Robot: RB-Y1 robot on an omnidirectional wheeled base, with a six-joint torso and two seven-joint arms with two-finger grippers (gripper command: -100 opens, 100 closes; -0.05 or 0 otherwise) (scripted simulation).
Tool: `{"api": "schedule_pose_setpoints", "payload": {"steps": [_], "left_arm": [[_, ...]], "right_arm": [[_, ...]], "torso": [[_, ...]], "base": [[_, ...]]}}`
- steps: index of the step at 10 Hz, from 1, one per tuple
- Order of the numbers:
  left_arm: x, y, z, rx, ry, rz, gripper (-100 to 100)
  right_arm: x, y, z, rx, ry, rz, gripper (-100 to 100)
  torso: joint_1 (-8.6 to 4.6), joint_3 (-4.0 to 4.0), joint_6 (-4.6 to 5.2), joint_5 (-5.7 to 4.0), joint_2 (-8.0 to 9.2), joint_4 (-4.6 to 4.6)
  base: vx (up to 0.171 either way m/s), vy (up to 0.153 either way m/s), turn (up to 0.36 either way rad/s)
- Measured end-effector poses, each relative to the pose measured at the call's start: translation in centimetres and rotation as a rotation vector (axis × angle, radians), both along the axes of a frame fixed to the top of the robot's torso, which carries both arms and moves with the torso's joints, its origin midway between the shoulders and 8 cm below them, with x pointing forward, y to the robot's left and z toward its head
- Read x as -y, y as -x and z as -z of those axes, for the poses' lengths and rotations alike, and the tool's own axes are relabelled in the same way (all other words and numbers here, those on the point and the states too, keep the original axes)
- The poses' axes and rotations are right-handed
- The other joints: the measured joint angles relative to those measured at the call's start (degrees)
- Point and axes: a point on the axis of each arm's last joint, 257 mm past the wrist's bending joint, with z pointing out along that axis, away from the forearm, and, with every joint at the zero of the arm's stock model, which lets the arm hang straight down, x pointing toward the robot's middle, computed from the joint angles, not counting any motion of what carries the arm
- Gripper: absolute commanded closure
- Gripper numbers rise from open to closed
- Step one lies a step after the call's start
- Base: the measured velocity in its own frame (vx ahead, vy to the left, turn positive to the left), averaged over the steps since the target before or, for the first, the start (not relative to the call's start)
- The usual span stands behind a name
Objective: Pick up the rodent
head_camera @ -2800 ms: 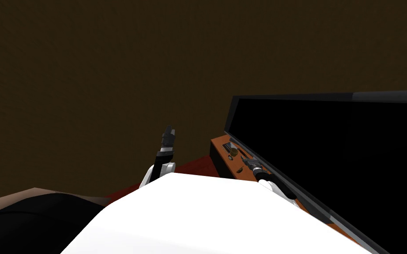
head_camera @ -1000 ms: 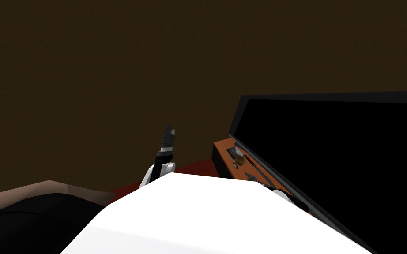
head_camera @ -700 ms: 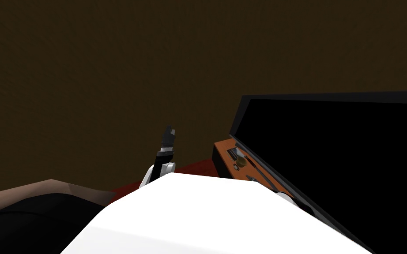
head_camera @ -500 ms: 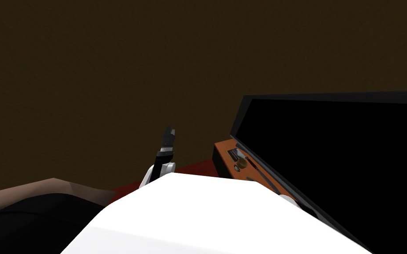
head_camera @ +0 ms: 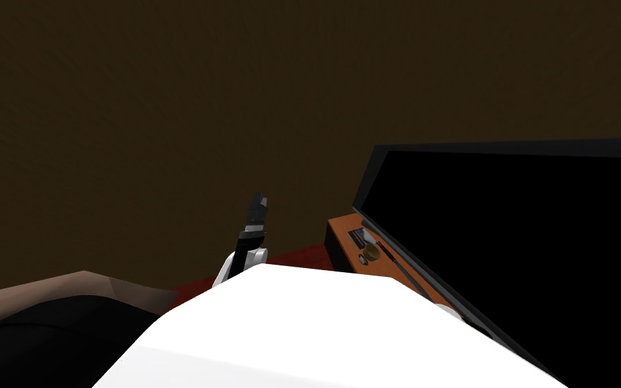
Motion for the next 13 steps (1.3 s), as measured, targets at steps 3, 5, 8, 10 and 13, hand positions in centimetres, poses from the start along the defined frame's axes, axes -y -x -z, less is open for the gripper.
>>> {"api": "schedule_pose_setpoints", "payload": {"steps": [3, 5, 8, 10, 13], "left_arm": [[0.0, 0.0, 0.0, 0.0, 0.0, 0.0, 0], [0.0, 0.0, 0.0, 0.0, 0.0, 0.0, 0], [0.0, 0.0, 0.0, 0.0, 0.0, 0.0, 0], [0.0, 0.0, 0.0, 0.0, 0.0, 0.0, 0], [0.0, 0.0, 0.0, 0.0, 0.0, 0.0, 0]], "right_arm": [[-1.2, 0.0, 1.1, 0.0, -0.002, -0.001, -100], [-2.0, -0.1, 2.0, 0.0, -0.001, -0.003, 100], [-2.0, -0.1, 2.0, 0.0, -0.001, -0.002, 100], [-2.0, -0.1, 2.0, 0.0, -0.002, -0.002, 0], [-1.3, -0.1, 1.3, 0.001, 0.001, -0.003, 100]], "torso": [[-0.01, 0.03, 0.0, -0.01, 0.05, 0.01], [-0.12, 0.0, -0.02, -0.11, 0.0, 0.0], [-0.18, -0.01, -0.05, -0.13, -0.02, 0.0], [-0.18, -0.01, -0.05, -0.12, -0.02, 0.0], [-0.15, -0.01, -0.04, -0.09, -0.02, 0.0]], "base": [[-0.004, -0.004, 0.012], [0.0, 0.0, 0.0], [0.0, 0.0, 0.0], [0.0, 0.0, 0.0], [0.004, 0.002, -0.011]]}}
